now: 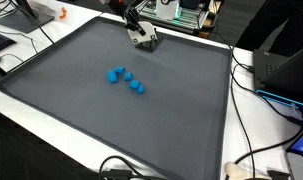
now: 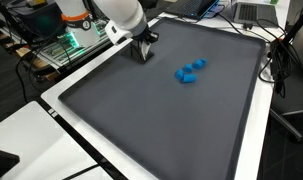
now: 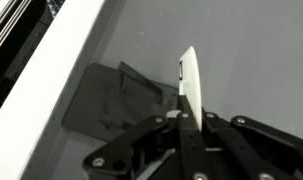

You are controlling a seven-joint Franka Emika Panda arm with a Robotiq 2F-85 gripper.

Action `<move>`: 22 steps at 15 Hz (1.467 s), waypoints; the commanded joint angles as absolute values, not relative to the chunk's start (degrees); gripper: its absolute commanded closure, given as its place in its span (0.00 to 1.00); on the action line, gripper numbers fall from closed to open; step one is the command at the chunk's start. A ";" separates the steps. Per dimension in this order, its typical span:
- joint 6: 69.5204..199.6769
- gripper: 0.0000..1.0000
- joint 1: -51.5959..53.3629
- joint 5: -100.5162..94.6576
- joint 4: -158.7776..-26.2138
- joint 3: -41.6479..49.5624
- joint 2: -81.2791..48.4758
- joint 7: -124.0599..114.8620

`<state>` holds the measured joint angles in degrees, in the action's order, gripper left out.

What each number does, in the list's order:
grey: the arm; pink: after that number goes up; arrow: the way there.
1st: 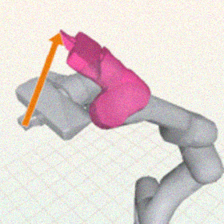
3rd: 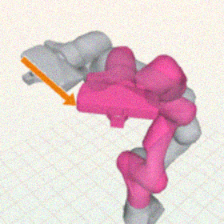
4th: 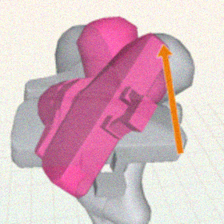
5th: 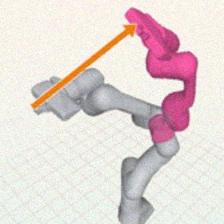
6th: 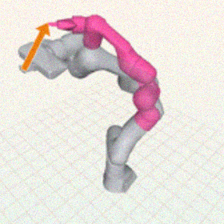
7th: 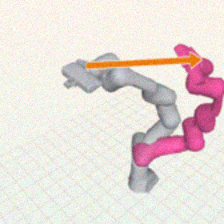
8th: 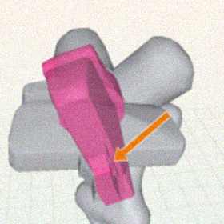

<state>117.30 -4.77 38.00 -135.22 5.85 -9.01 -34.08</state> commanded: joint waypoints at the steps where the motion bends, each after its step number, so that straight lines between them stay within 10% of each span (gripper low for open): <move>1: 123.37 0.99 -4.26 40.34 -141.16 5.72 -4.96 -32.60; 22: 143.00 0.99 -1.94 49.15 -150.77 2.44 -1.02 -34.01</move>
